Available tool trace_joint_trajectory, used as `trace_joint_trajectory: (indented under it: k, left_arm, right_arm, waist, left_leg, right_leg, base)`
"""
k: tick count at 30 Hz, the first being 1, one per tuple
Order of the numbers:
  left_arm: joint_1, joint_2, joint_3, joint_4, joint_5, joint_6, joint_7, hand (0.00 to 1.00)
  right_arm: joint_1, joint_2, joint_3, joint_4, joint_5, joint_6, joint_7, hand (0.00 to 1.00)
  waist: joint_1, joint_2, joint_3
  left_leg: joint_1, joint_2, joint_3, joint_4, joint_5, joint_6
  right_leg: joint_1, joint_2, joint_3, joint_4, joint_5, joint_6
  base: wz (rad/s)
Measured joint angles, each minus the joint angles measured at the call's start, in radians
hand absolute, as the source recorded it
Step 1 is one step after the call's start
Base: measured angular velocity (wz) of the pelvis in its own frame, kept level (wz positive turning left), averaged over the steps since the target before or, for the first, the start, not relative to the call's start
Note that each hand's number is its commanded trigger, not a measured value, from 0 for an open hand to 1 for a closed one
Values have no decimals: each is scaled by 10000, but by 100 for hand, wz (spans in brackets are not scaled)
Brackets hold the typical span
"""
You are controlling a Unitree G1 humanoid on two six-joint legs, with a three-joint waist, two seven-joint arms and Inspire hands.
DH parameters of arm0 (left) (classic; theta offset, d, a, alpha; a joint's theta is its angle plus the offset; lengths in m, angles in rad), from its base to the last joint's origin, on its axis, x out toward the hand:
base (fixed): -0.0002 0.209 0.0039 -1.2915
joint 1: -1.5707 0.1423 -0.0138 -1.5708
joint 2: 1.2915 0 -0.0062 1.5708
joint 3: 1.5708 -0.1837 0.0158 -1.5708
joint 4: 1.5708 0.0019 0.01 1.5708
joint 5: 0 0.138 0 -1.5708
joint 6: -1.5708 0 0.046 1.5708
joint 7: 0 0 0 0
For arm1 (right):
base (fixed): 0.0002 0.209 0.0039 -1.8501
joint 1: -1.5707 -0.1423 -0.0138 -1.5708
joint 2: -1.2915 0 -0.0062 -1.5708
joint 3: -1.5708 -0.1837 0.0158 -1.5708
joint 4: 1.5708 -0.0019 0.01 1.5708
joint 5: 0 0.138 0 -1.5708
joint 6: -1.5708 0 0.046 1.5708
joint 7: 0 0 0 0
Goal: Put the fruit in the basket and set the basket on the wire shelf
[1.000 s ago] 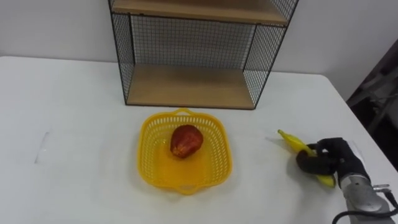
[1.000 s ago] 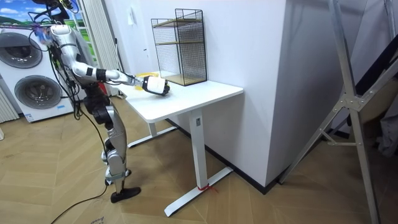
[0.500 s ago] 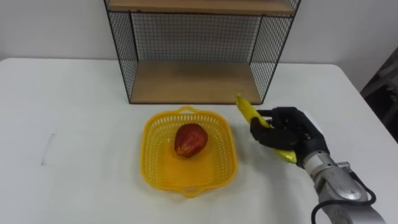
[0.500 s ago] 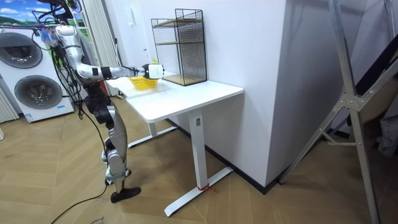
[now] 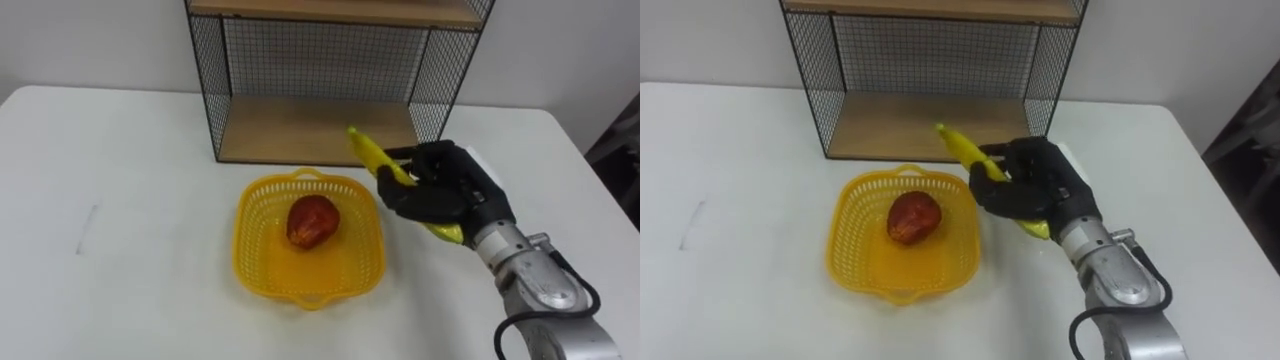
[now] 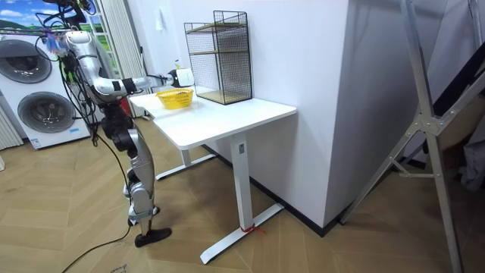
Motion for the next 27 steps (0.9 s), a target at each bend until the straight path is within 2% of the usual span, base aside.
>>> trace_joint_trajectory:
  k: [9,13,14,15,16,17,27]
  left_arm:
    - [-381,-21,-246,21,-4,-8,-5,0]
    - [-485,-20,-247,36,-16,-38,6,0]
    - [-529,-20,-255,104,-27,-87,14,0]
    - [-563,-20,-266,134,-28,-114,19,0]
    - [-594,-20,-331,221,-27,-170,24,0]
    - [-624,-18,-414,322,-23,-175,23,0]
    - [-729,-4,-663,452,-27,-180,3,0]
  right_arm:
    - [-206,23,779,-712,-2055,-27,150,100]
    - [-261,34,974,-723,-2555,-26,516,100]
    - [-269,34,1016,-724,-2585,-26,587,97]
    - [-286,39,1056,-724,-2585,-26,601,69]
    - [-373,49,1143,-722,-2597,-26,708,13]
    - [-485,55,1240,-723,-2630,-26,806,0]
    - [-674,225,1454,-676,-3008,-27,1008,0]
  waist:
    - [234,-33,-2]
    - [380,-93,32]
    - [453,-114,48]
    - [468,-124,51]
    - [464,-133,56]
    - [463,-135,58]
    - [461,-198,98]
  left_leg:
    - [-18,1,3,-19,5,3]
    - [-19,2,32,-23,5,3]
    - [-34,4,31,-21,5,3]
    - [-44,5,30,-21,5,4]
    - [-56,5,27,-21,5,4]
    - [-66,5,-7,-24,5,4]
    - [-115,2,-22,-13,4,3]
  right_leg:
    - [-52,6,-6,-37,4,-4]
    - [-74,4,9,-42,4,-4]
    - [-92,1,4,-33,4,-4]
    - [-103,0,3,-29,4,-4]
    - [-121,-2,4,-19,4,-4]
    - [-125,-2,0,-16,4,-4]
    - [-132,-3,-29,-16,5,-4]
  base:
    - [0]
    - [0]
    - [0]
    - [0]
    - [0]
    - [0]
    - [1]
